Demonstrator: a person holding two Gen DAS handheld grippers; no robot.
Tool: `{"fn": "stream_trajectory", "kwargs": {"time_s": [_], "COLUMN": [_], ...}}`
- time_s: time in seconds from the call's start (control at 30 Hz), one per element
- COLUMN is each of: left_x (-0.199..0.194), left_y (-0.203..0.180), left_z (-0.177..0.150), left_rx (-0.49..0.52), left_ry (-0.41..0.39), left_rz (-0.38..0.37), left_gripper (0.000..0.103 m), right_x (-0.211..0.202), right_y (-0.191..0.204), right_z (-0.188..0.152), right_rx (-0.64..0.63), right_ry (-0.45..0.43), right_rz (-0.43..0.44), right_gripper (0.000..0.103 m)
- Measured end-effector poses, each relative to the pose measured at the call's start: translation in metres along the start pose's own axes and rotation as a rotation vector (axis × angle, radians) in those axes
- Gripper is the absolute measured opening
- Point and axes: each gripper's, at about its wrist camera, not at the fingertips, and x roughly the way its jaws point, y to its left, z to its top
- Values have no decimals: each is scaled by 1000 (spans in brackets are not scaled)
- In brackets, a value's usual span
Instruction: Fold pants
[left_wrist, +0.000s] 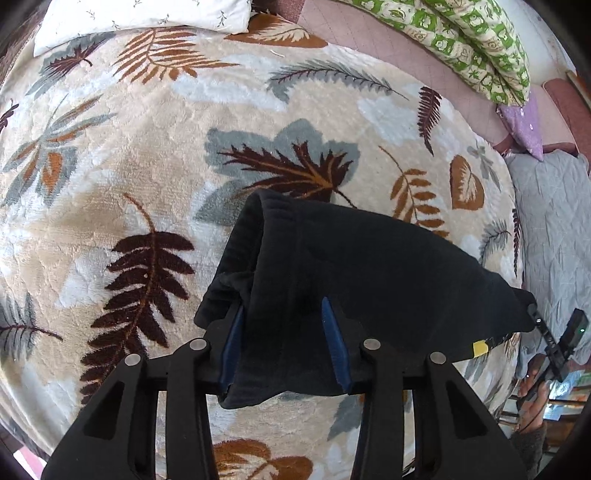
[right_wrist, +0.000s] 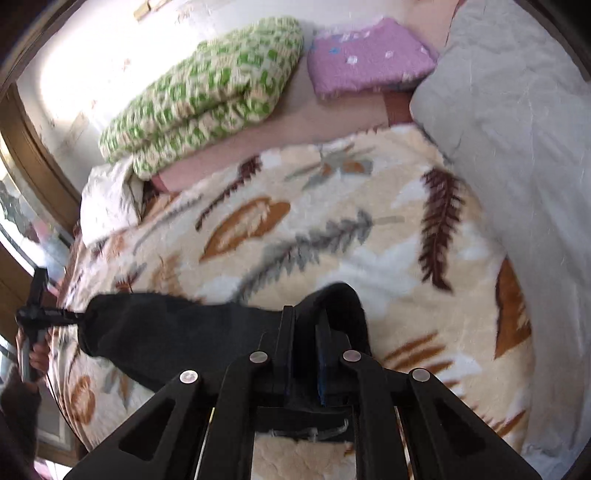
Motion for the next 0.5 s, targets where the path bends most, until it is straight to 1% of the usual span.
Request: {"fn": "stream_trajectory", "kwargs": {"time_s": [0.07, 0.13, 0.17, 0.2, 0.27, 0.33, 0.4, 0.43, 0.5], "left_x": [2, 4, 4, 4, 6, 10, 16, 17, 17], "left_y": [1, 2, 3, 4, 7, 12, 13, 12, 7], "left_z": [-1, -1, -1, 0, 3, 6, 7, 6, 3], "left_rx": [5, 7, 4, 1, -16, -40, -46, -35, 7], "left_ry": [9, 19, 16, 16, 27, 45, 71, 79, 87], "left_rz": [5, 2, -2, -15, -43, -75, -94, -101, -111], "left_gripper": [39, 39, 39, 40, 41, 46, 50, 54, 56], "right_x": [12, 19, 21, 22, 19, 16, 16, 17, 21], "right_y": [-6, -16, -23, -29, -35, -39, -39, -38, -35], "right_z": [-17, -31, -37, -41, -43, -42, -41, -40, -39], "right_rx": [-4, 20, 39, 65, 108, 138, 148, 149, 155], "right_ry": [47, 78, 87, 93, 74, 62, 55, 58, 68], "right_rz": [-41, -67, -85, -65, -47, -14, -20, -19, -20], "right_gripper": [9, 14, 14, 14, 16, 25, 33, 34, 34]}}
